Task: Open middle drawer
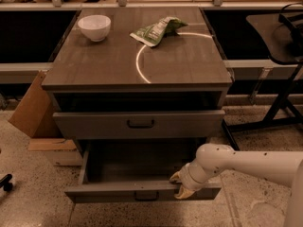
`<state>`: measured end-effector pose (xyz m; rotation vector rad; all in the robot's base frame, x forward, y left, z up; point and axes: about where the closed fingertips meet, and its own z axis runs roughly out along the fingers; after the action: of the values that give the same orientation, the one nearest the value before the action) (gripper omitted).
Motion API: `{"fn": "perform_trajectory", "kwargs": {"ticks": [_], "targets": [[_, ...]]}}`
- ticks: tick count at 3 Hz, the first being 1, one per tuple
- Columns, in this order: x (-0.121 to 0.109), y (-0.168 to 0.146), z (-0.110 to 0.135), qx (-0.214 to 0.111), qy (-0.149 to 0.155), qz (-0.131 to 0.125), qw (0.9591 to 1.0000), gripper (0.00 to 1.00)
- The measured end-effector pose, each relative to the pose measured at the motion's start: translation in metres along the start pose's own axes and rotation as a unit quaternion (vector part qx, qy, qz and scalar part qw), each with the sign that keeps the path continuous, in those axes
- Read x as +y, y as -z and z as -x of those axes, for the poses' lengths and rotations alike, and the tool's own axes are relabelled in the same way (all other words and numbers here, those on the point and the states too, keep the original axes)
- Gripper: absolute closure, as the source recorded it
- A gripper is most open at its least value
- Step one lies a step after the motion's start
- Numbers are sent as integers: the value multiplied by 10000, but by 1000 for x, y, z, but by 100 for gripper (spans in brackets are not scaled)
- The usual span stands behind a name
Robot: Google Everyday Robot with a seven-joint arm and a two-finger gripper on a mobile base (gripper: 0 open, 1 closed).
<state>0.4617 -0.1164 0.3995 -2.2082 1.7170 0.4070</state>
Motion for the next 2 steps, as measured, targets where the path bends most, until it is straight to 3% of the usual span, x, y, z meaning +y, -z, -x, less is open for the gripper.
{"fn": "perform_trajectory", "kwargs": {"ticks": [2], "targets": [[1, 1, 1, -7, 1, 14, 10000, 19]]}}
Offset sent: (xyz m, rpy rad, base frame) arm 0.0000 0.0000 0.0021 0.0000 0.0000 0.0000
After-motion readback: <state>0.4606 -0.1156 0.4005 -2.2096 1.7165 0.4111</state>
